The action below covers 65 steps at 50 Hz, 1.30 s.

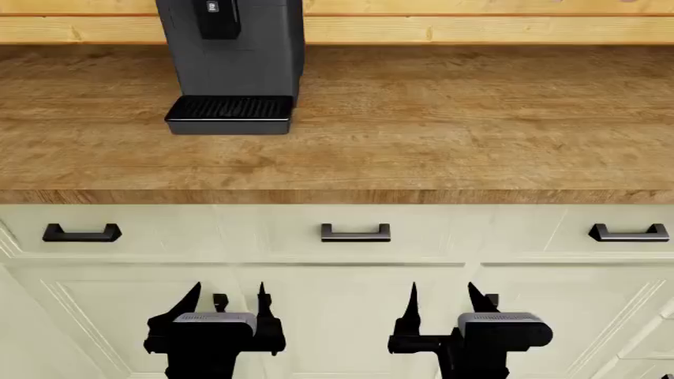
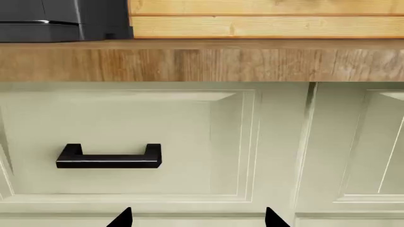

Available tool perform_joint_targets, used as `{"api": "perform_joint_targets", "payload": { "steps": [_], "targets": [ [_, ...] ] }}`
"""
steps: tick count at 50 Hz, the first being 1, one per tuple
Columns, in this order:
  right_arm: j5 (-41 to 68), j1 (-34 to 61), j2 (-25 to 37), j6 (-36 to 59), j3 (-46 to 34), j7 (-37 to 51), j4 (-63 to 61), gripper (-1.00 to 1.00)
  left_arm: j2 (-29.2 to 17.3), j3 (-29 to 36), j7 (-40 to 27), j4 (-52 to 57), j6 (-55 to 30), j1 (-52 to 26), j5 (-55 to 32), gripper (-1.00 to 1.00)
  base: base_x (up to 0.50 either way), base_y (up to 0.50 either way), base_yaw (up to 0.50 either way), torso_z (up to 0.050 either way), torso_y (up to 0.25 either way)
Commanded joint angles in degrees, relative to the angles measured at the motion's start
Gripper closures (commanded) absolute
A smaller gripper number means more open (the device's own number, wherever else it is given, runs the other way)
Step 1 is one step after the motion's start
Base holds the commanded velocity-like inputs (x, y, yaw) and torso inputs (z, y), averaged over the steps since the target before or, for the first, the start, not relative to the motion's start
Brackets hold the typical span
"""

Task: Pick the mug from the cabinet, place it under the coffee machine dispenser, and press the start button.

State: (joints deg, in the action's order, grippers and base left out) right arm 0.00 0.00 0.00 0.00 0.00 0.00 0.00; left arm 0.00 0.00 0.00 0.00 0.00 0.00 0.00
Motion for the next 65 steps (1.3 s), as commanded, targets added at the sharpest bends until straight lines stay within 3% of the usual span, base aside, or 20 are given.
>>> {"api": "perform_joint_targets", "payload": {
  "steps": [1,7,12,17,21,25,28,30,32,34,35,39,42,46,48,65],
  "targets": [
    [1.72,-0.54,0.89,-0.06,-1.16,0.44,-0.81,-1.00,-0.96,1.09,-0.18,-0.07,0.64,0.32,-1.72,-1.00,0.00,0.00,0.00,0.000,0.000],
    [5.19,-0.89,1.89,-0.35,-1.71,1.28,-1.35,-1.00,-2.35,1.82,-0.37,-0.75,9.60,2.25,-3.66,-1.00,0.00,0.00,0.00,0.008,0.000],
    [6.13,-1.64,2.58,-0.50,-2.54,1.90,-2.49,-1.00,-3.22,2.27,-0.90,0.93,10.36,3.14,-4.34,-1.00,0.00,0.00,0.00,0.050,0.000],
    [6.79,-4.36,3.98,8.51,-2.93,4.21,-18.79,-1.00,-4.61,2.12,-1.30,11.33,3.49,0.81,-6.81,-1.00,0.00,0.00,0.00,0.050,0.000],
    [8.89,-3.80,6.13,22.82,-1.94,6.45,-38.45,-1.00,-4.10,2.79,-3.67,15.18,-9.54,-14.74,-8.04,-1.00,0.00,0.00,0.00,0.050,0.000],
    [12.01,3.41,7.65,38.74,-0.10,8.76,-50.46,-1.00,-1.98,3.43,-7.31,1.70,-12.78,-33.75,-6.29,-1.00,0.00,0.00,0.00,0.050,0.000],
    [15.24,13.02,8.23,52.47,0.76,10.35,-57.20,-1.00,-0.83,3.31,-9.93,-16.53,-9.84,-47.41,-6.00,-1.00,0.00,0.00,0.00,0.050,0.000],
    [19.25,19.31,9.06,59.66,1.40,12.47,-59.95,-1.00,-0.55,4.45,-11.70,-32.83,-3.81,-56.82,-4.97,-1.00,0.00,0.00,0.00,0.050,0.000],
    [30.08,25.69,12.65,63.67,2.47,20.12,-59.96,-1.00,-0.16,7.11,-13.30,-50.02,6.07,-67.12,-4.34,-1.00,0.00,0.00,0.00,0.050,0.000],
    [38.44,33.25,13.48,70.36,4.29,25.31,-59.90,-1.00,-0.01,17.00,-15.31,-67.21,16.91,-76.19,-10.14,-1.00,0.00,0.00,0.00,0.050,0.000],
    [41.32,36.97,13.09,74.06,5.40,27.09,-59.81,-1.00,-0.03,19.78,-16.71,-74.96,16.29,-76.92,-10.91,-1.00,0.00,0.00,0.00,0.050,0.000],
    [51.54,52.46,9.61,89.54,12.21,33.10,-59.25,-1.00,-0.07,22.94,-19.99,-74.99,14.89,-77.77,-6.64,-1.00,0.00,0.00,0.00,0.050,0.000],
    [68.49,59.24,12.69,89.87,13.92,47.48,-54.23,-1.00,-0.03,24.97,-18.92,-74.99,6.63,-78.07,-5.73,-1.00,0.00,0.00,0.00,0.017,0.000],
    [89.38,69.15,16.71,89.12,10.21,68.50,-45.27,-1.00,-0.05,28.05,-19.02,-74.99,4.71,-78.00,-5.62,-1.00,0.09,0.37,0.00,0.000,0.000],
    [94.28,71.63,18.11,87.89,7.95,73.66,-43.40,-1.00,-0.07,27.33,-18.36,-74.99,4.20,-78.02,-5.81,-1.00,0.13,0.50,0.00,0.000,0.000],
    [94.80,72.33,20.97,84.40,4.43,75.28,-43.52,-1.00,-0.05,27.26,-15.98,-74.99,4.12,-77.98,-6.44,-1.00,0.13,0.50,0.00,0.000,0.000]
  ]
}}
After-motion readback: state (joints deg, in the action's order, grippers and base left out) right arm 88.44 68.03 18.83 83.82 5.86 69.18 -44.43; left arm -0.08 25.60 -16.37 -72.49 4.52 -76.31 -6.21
